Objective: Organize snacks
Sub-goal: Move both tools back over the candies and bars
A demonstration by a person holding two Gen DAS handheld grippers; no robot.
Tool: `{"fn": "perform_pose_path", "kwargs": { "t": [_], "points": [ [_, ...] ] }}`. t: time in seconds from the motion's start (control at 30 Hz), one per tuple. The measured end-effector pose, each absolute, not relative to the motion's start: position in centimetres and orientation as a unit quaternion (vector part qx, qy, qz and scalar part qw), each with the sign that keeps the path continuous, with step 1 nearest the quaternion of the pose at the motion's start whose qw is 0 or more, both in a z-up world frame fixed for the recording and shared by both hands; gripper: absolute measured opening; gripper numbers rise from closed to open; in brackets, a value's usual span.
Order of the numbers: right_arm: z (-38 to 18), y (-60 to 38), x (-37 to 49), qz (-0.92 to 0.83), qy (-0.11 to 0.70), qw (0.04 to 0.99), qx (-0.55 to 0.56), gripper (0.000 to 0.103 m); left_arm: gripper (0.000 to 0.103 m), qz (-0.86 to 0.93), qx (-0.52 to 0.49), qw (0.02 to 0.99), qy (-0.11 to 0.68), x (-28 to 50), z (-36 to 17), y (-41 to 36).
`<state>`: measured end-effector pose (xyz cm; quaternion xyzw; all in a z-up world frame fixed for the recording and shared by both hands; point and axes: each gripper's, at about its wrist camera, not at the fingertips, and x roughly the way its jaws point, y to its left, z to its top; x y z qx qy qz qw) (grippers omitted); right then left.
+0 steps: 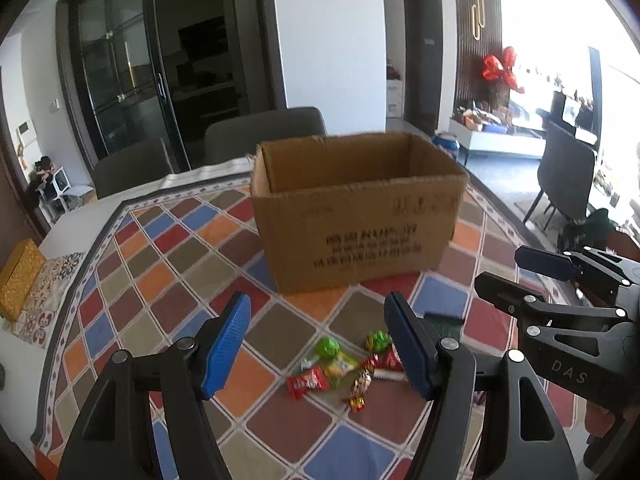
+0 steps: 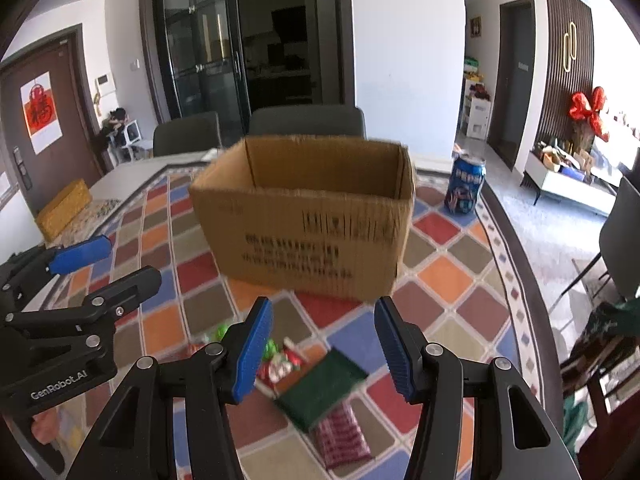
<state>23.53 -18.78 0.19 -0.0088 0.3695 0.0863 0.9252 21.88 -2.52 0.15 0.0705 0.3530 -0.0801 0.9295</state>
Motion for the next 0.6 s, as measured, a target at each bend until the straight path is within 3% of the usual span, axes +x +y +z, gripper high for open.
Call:
{"fn": "perform_pose_path", "kwargs": {
  "t": [0.6],
  "points": [
    [-8.1,-19.1,20.3,0.096,0.491,0.866,-0.019,0.054,0.068,-0.107,0.076,0.887,0.443,20.0,-7.8,-3.5]
  ]
}}
